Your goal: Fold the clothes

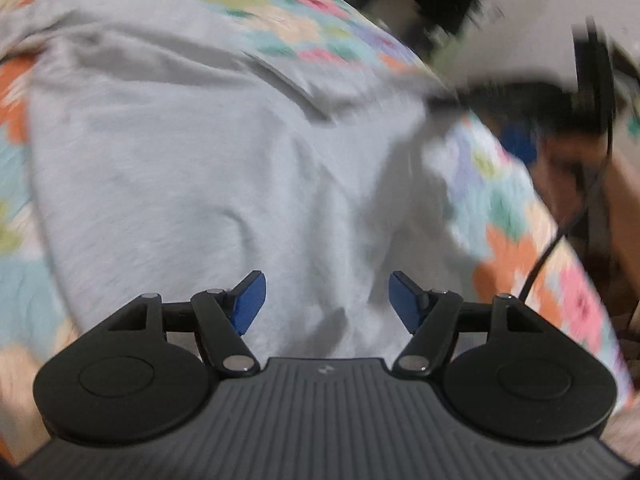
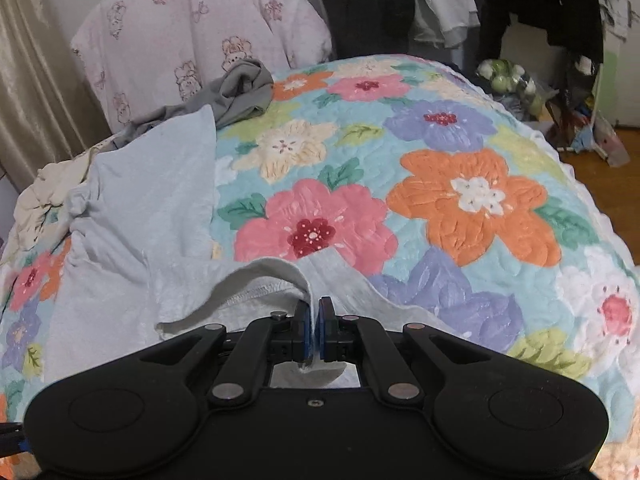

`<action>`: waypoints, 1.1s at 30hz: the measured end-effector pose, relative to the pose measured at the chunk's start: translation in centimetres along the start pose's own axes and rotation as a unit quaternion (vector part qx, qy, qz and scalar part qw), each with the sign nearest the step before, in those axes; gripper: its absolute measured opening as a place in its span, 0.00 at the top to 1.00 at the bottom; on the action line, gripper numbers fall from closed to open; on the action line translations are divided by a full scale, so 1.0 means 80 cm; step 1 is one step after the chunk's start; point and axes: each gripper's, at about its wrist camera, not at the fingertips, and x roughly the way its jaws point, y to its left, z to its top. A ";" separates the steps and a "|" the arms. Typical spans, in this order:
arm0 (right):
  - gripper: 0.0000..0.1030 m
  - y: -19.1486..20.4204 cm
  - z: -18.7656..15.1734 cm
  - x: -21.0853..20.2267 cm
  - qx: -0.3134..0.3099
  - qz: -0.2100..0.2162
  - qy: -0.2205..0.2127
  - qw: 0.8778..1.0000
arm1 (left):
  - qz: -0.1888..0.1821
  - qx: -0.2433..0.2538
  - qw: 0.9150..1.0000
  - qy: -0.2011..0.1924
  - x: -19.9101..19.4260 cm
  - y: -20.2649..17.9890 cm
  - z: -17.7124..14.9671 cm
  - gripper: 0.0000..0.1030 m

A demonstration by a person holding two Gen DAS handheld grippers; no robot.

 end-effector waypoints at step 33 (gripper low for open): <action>0.53 0.000 -0.123 0.017 0.061 0.208 0.116 0.969 | -0.012 0.032 0.999 0.041 0.048 -0.034 -0.025 0.30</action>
